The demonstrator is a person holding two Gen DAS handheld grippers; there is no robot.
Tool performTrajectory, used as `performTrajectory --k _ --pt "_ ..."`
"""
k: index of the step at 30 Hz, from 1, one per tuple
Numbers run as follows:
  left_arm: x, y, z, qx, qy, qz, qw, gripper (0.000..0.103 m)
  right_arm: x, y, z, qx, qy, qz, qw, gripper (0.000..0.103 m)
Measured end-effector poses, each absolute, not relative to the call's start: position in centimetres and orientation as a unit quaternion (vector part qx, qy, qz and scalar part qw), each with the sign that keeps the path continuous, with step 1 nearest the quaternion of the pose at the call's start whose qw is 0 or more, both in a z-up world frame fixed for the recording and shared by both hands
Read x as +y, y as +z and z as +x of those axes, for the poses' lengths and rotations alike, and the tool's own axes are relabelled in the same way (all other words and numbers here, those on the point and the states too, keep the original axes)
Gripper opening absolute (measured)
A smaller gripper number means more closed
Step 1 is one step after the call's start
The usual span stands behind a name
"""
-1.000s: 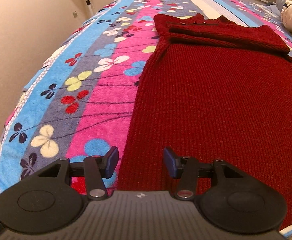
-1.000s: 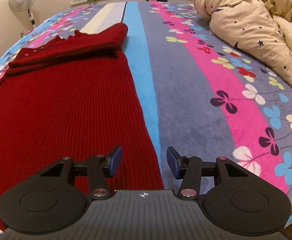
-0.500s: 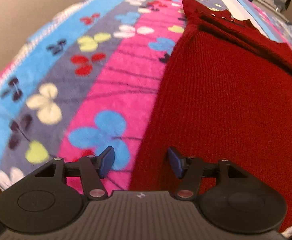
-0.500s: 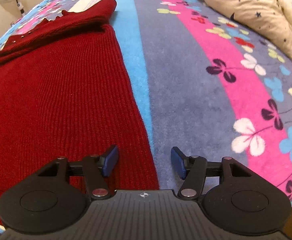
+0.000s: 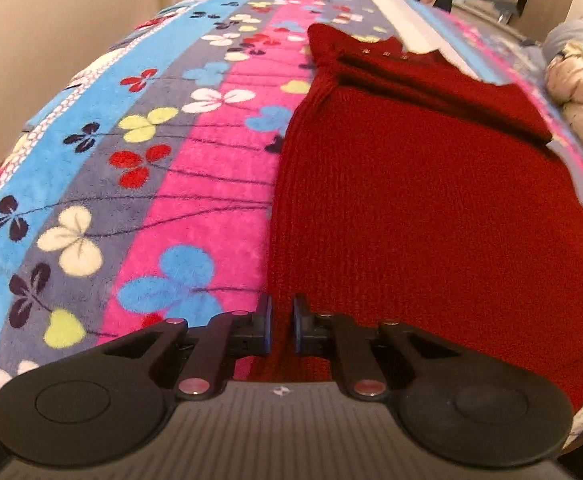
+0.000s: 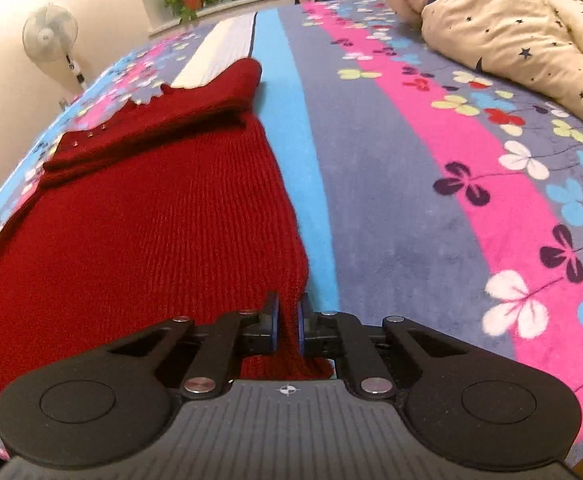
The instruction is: Fold small clothes
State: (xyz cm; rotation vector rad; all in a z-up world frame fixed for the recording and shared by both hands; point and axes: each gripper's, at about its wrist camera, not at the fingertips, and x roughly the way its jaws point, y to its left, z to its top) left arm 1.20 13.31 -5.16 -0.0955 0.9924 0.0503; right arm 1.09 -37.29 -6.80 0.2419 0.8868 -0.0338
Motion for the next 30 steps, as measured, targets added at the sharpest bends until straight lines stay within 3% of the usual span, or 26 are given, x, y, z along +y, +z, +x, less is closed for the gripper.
performTrajectory --k 3,5,13,15,17,24,30 --pt "13.8 -6.3 1.7 0.509 0.022 -0.068 0.858 0.014 -36.7 -8.7 1.8 0.476 -0.011 0.098 0.874 0.018" --pt "13.8 -6.9 1.8 0.524 0.028 -0.057 0.849 0.028 -36.2 -8.9 2.0 0.479 -0.016 0.072 0.875 0.027" --pt "13.5 -7.2 1.5 0.523 0.022 -0.034 0.852 0.025 -36.0 -9.1 2.2 0.485 -0.015 0.078 0.871 0.030" --pt "13.2 -7.1 1.4 0.518 0.020 -0.025 0.855 0.014 -36.0 -9.0 2.2 0.482 -0.013 0.077 0.873 0.024" --pt "12.9 -7.0 1.3 0.513 0.019 -0.015 0.858 0.011 -36.1 -8.8 2.0 0.476 -0.008 0.083 0.875 0.013" --pt "11.7 -5.5 0.7 0.483 0.008 0.020 0.875 0.008 -36.6 -5.8 0.6 0.405 0.008 0.100 0.909 0.009" --pt "9.4 -0.1 -1.8 0.406 -0.037 0.063 0.911 0.006 -38.3 -0.4 -2.0 0.313 0.038 0.176 0.933 0.006"
